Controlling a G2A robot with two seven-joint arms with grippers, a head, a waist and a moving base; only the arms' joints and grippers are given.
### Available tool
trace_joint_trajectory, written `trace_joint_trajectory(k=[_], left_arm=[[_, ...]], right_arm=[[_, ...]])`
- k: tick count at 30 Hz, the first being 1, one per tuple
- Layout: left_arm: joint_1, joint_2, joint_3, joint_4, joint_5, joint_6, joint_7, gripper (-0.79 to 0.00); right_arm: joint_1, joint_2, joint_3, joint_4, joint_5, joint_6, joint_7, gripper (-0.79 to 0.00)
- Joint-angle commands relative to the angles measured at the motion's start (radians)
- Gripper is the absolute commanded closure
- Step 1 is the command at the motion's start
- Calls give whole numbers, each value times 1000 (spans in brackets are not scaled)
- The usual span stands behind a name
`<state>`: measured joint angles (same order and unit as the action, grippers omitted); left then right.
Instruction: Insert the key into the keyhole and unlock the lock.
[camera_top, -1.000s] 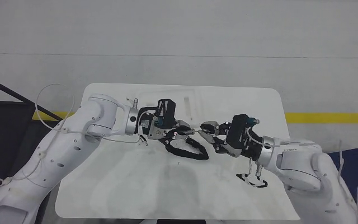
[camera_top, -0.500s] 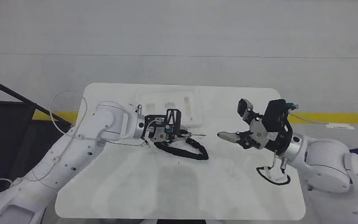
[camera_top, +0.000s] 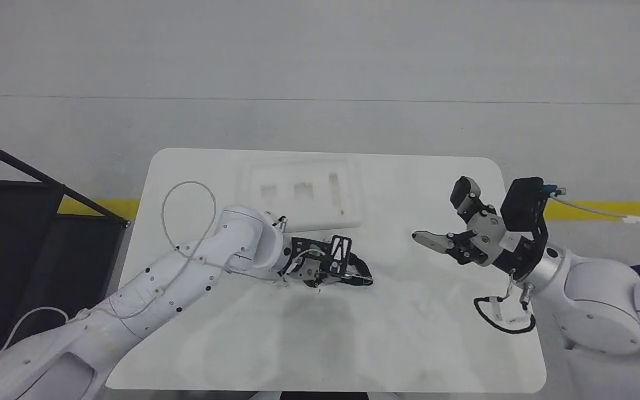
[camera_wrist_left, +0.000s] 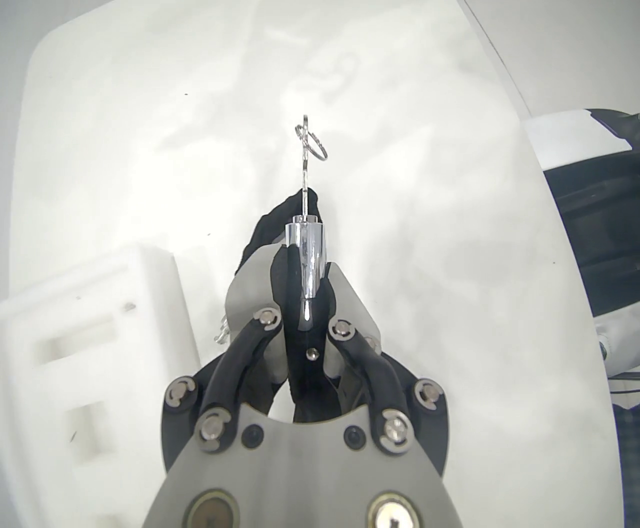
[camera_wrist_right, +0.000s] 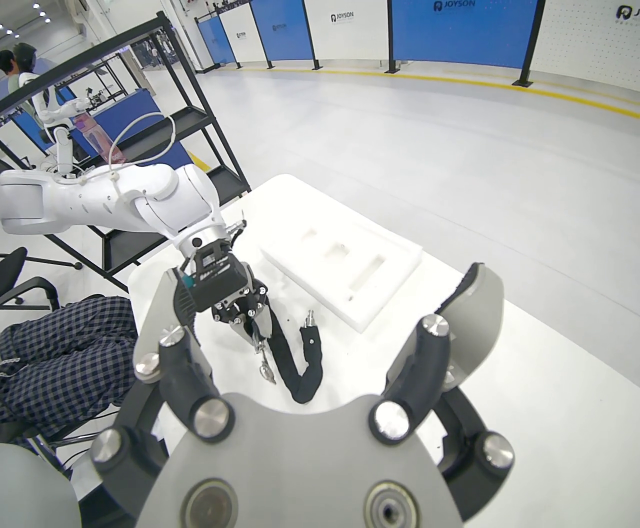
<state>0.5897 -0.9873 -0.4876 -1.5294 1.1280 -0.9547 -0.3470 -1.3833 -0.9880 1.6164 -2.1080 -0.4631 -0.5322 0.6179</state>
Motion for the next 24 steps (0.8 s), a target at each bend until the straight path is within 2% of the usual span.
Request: trace_joint_trajectory(k=[1, 2, 7, 11, 18, 24], left_arm=[[-4, -15, 21, 22, 4, -6, 5, -748], [-5, -23, 30, 35, -1, -12, 13, -785], [-24, -51, 39, 97, -28, -36, 53, -785], [-46, -56, 1, 144, -78, -58, 137, -785], [-134, -17, -84, 181, -100, -58, 288, -785], [-236, 28, -99, 208, -146, -58, 370, -785]], right_arm=[[0, 1, -5, 6, 0, -3, -1, -785], [-1, 1, -9, 11, 1, -5, 0, -785], [7, 1, -27, 41, 6, -15, -10, -785], [15, 1, -36, 73, 14, -33, -28, -785], [69, 4, -60, 172, 0, -132, -46, -785], [191, 0, -125, 290, -21, -214, -73, -785]])
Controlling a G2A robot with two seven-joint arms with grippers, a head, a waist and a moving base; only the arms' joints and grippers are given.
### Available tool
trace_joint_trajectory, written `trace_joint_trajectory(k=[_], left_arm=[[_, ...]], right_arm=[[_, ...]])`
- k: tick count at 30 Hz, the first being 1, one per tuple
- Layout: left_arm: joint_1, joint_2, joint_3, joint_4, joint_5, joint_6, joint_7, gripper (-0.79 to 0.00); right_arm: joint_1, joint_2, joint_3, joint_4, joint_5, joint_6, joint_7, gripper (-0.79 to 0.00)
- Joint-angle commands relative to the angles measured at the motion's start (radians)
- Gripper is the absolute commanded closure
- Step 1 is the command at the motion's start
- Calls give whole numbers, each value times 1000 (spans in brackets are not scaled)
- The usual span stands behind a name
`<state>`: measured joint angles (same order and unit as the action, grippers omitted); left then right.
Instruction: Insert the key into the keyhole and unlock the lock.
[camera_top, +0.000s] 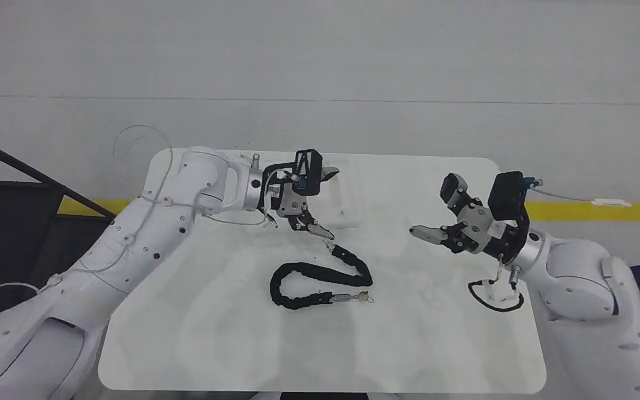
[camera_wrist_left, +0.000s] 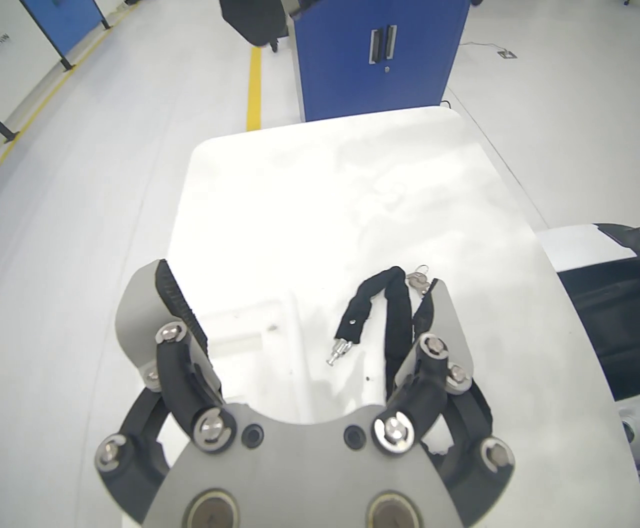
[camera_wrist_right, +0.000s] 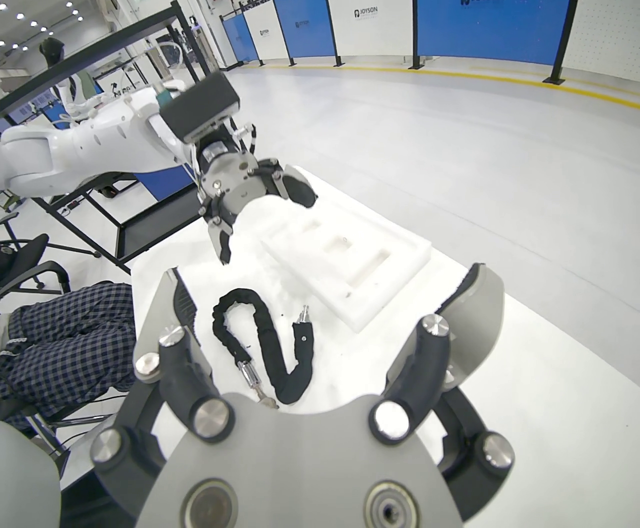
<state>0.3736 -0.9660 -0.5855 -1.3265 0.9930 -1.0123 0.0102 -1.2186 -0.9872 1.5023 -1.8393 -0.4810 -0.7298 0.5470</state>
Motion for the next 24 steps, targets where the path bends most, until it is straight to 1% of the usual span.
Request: trace_joint_trajectory(k=[1, 8, 11, 13, 15, 18, 22, 24], left_arm=[[-37, 14, 1, 9, -18, 0, 23, -785], [-166, 61, 21, 79, -93, 0, 88, -785], [-213, 74, 49, 98, -127, 0, 116, -785], [-244, 80, 74, 116, -151, 0, 134, -785], [-275, 84, 102, 134, -181, 0, 158, -785], [-318, 90, 147, 162, -215, 0, 179, -785], [-366, 95, 215, 201, -293, 0, 158, -785], [-389, 97, 246, 215, -325, 0, 130, -785]], right_arm=[[53, -2, -24, 48, 2, -32, -5, -785], [274, -6, -110, 223, 6, -167, 27, -785], [357, -6, -137, 288, 1, -221, 44, -785], [405, -8, -150, 330, -1, -250, 34, -785], [447, -9, -159, 365, -41, -280, 24, -785], [491, -11, -183, 391, -88, -282, -13, -785], [536, -11, -219, 417, -146, -282, -69, -785], [553, -11, -236, 431, -159, -282, -113, -785]])
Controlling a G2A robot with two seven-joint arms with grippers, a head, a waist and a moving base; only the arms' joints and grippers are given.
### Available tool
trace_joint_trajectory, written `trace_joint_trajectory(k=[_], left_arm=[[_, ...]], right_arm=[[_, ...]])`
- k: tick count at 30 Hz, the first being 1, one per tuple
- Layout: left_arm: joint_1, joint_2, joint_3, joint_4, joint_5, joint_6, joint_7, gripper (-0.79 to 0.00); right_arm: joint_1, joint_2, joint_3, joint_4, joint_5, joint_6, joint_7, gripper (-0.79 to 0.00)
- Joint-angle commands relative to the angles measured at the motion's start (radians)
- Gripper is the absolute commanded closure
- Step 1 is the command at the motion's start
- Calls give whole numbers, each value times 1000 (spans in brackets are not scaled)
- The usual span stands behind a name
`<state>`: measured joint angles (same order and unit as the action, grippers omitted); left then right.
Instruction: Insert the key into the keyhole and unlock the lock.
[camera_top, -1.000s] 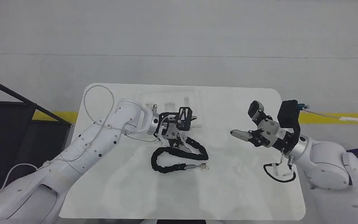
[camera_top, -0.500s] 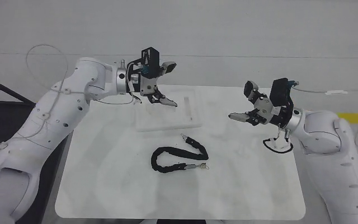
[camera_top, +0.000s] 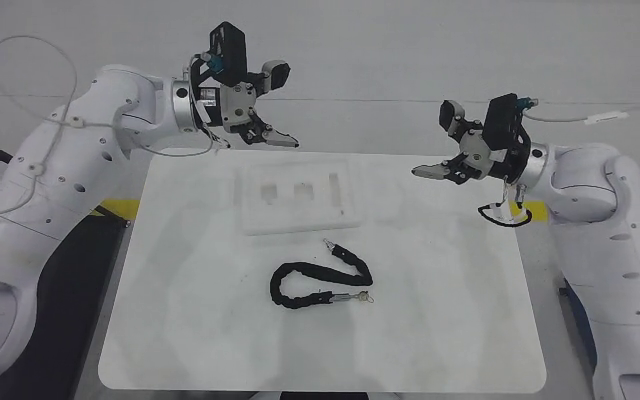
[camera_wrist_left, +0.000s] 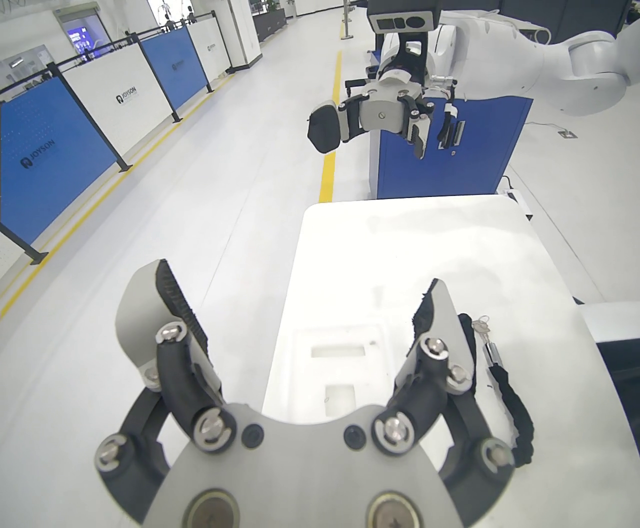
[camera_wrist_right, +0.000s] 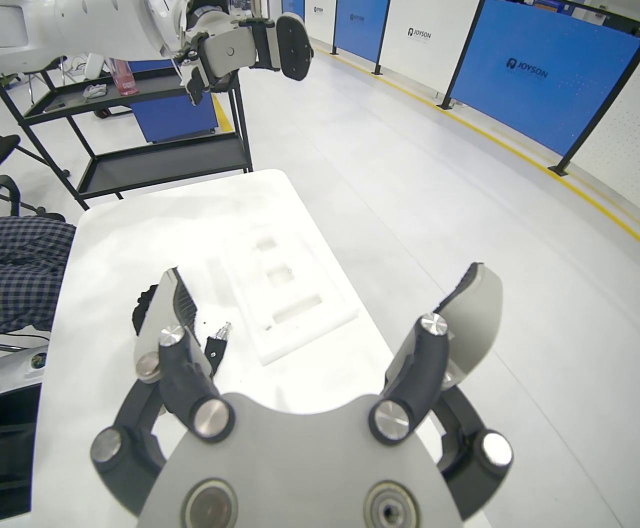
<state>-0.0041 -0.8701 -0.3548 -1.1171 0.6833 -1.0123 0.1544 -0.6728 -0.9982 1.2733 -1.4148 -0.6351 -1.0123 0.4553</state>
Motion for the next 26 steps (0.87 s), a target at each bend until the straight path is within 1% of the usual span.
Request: trace_joint_trajectory(k=[1, 2, 4, 26], left_arm=[[-12, 1, 16, 6, -15, 0, -15, -785], [-9, 1, 12, 4, -12, 0, -11, -785], [-13, 1, 18, 6, -18, 0, -16, -785], [-12, 1, 16, 6, -15, 0, -14, -785]], right_arm=[[13, 1, -12, 10, -15, 0, -34, -785], [7, 0, -7, 6, -7, 0, -19, -784], [14, 1, -13, 11, -16, 0, -36, -784], [13, 1, -12, 10, -15, 0, -34, -784]])
